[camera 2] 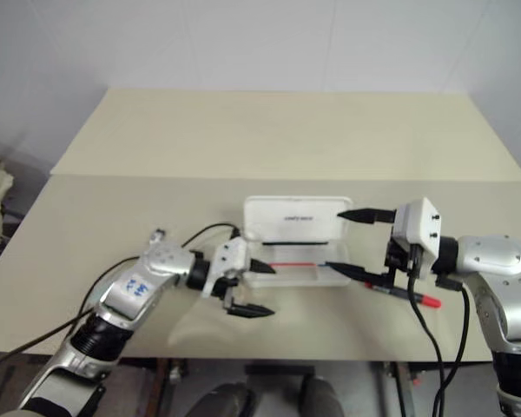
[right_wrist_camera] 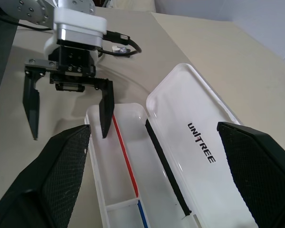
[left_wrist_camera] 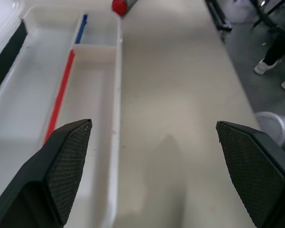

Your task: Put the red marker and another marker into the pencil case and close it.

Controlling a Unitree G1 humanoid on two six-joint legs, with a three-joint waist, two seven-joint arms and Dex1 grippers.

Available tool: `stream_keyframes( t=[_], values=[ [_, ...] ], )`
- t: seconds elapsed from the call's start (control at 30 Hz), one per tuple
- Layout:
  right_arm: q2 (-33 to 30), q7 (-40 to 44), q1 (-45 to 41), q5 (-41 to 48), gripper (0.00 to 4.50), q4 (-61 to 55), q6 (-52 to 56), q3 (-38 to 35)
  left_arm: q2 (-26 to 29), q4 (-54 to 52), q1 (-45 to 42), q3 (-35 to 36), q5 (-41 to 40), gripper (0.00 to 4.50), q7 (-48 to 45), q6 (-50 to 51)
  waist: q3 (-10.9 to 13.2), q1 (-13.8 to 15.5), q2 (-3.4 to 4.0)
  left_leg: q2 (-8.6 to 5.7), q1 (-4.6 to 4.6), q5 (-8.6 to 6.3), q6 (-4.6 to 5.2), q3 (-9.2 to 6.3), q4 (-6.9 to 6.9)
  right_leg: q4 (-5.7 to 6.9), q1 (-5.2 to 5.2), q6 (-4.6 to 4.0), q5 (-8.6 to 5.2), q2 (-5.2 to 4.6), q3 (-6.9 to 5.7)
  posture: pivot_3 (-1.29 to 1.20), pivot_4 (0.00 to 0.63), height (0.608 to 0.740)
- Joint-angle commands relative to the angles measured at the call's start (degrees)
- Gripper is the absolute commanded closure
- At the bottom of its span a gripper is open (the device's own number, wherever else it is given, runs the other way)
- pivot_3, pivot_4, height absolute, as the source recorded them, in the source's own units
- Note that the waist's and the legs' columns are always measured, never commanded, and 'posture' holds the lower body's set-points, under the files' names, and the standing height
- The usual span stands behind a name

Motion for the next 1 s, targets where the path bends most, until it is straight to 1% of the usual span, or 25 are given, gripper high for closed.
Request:
stream_keyframes(
  t=[0.03, 0.17, 0.27, 0.4, 0.53, 0.63, 0.7, 0.87, 1.0],
  values=[
    [-0.34, 0.43, -0.21, 1.36, 0.0, -0.1, 0.25, -0.89, 0.28, -3.22, 1.79, 1.86, -2.34, 0.01, -0.33, -2.52, 0.0, 0.1, 0.0, 0.0, 0.0, 0.0, 0.0, 0.0, 0.01, 0.01, 0.0, 0.0, 0.0, -0.01, -0.01, 0.0, 0.15, 0.74],
    [-1.6, 0.98, 0.9, 1.81, 0.0, 2.16, 1.66, -2.74, -0.98, -3.56, 4.47, 4.98, -4.55, 0.01, 1.15, -6.0, 0.0, 0.16, 0.0, 0.0, -0.01, 0.0, 0.0, 0.0, 0.04, 0.0, 0.03, 0.0, 0.0, -0.01, 0.0, 0.0, 0.15, 0.74],
    [-4.04, 3.49, 3.1, 1.2, 0.0, 5.06, 1.07, -4.61, -1.35, -3.71, 6.22, 7.23, -5.72, 0.01, 1.44, -9.52, 0.0, 0.29, 0.0, -0.01, 0.0, 0.0, 0.0, 0.0, 0.06, 0.0, 0.04, 0.0, 0.0, -0.02, 0.0, 0.0, 0.15, 0.74],
    [-7.21, 7.25, 5.93, -0.48, 0.0, 10.41, -1.53, -6.0, -0.88, -5.24, 7.83, 11.88, -9.87, 0.01, 1.0, -10.68, 0.0, 0.12, 0.01, 0.0, 0.0, 0.0, 0.0, 0.04, 0.04, -0.02, 0.04, 0.0, 0.0, -0.01, 0.0, 0.0, 0.15, 0.74],
    [-9.41, 10.93, 6.91, -2.95, 0.0, 17.59, -5.89, -6.01, 2.1, -7.51, 9.14, 17.56, -15.44, 0.01, -1.07, -9.9, 0.01, -0.03, 0.02, 0.03, 0.01, 0.0, 0.0, 0.08, 0.04, -0.02, 0.04, 0.0, 0.0, -0.01, 0.01, 0.0, 0.15, 0.74],
    [-10.24, 13.93, 5.76, -5.69, 0.0, 24.53, -10.31, -4.42, 7.08, -8.94, 9.29, 22.25, -19.67, 0.01, -3.11, -7.35, 0.01, -0.15, 0.02, 0.07, 0.04, -0.01, -0.01, 0.16, 0.05, -0.03, 0.04, 0.0, 0.0, 0.0, 0.0, 0.0, 0.15, 0.74],
    [-10.13, 15.34, 4.54, -7.0, 0.0, 28.24, -12.36, -3.44, 9.71, -9.69, 9.29, 23.83, -21.82, 0.01, -4.06, -5.35, 0.01, -0.28, 0.04, 0.08, 0.06, -0.02, -0.03, 0.22, 0.05, -0.02, 0.05, 0.0, 0.0, 0.0, 0.01, 0.0, 0.15, 0.74],
    [-8.67, 17.63, 1.29, -11.25, 0.0, 38.85, -19.07, -0.06, 15.01, -11.36, 10.39, 26.47, -23.15, 0.01, -5.47, -4.17, 0.01, -0.42, 0.06, 0.08, 0.12, -0.02, -0.03, 0.28, 0.0, -0.03, 0.06, -0.01, 0.0, 0.0, 0.03, 0.0, 0.15, 0.74],
    [-7.0, 18.26, -0.63, -13.9, 0.0, 45.8, -23.8, 2.68, 16.76, -11.52, 11.75, 28.17, -23.74, 0.01, -5.72, -4.91, 0.03, -0.38, 0.09, 0.1, 0.13, -0.03, -0.04, 0.26, -0.11, -0.04, 0.01, -0.04, -0.01, 0.01, 0.01, 0.0, 0.15, 0.74]
  ],
)
